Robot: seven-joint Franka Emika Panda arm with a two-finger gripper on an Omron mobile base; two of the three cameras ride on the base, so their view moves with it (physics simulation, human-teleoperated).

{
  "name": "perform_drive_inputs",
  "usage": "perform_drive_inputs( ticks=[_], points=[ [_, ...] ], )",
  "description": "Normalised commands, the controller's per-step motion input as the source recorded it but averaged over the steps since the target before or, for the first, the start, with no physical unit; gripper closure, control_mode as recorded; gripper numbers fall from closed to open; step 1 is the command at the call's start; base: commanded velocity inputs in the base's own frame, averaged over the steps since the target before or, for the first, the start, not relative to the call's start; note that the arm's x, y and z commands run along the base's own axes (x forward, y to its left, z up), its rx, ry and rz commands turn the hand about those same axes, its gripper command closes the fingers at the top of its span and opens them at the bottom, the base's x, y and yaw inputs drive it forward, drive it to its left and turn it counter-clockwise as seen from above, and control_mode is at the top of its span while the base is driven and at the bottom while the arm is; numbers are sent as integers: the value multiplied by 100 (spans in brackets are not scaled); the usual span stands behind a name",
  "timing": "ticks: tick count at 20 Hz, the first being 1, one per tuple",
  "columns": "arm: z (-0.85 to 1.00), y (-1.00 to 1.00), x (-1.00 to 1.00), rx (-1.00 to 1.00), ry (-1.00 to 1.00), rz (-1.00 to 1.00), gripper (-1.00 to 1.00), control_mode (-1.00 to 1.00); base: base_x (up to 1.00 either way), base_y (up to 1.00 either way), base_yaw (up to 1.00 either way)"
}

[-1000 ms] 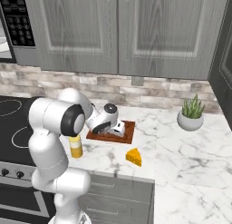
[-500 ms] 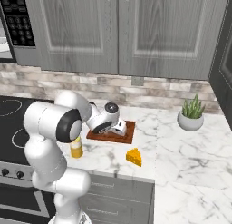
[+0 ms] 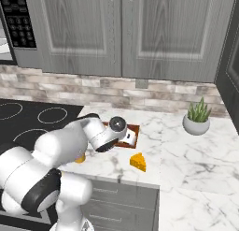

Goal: Retrieve the reheated potato from the microwave, then place the potato, cheese, and condiment on the cutting board.

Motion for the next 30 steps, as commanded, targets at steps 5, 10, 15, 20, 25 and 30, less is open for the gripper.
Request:
perform_drive_inputs(
  ticks=[5, 10, 15, 20, 25, 30],
  points=[
    [100, -23, -7, 0, -3, 0, -100, -100, 0, 0, 0],
    [61, -52, -20, -1, 1, 0, -100, -100, 0, 0, 0],
    [1, -70, -44, -7, 8, 6, -100, -100, 0, 0, 0],
    [0, -42, -51, -9, 4, 16, -100, -100, 0, 0, 0],
    [-6, -32, -53, -12, 1, 24, -100, -100, 0, 0, 0],
    [-33, -3, -17, -14, 10, 26, -100, -100, 0, 0, 0]
  ],
)
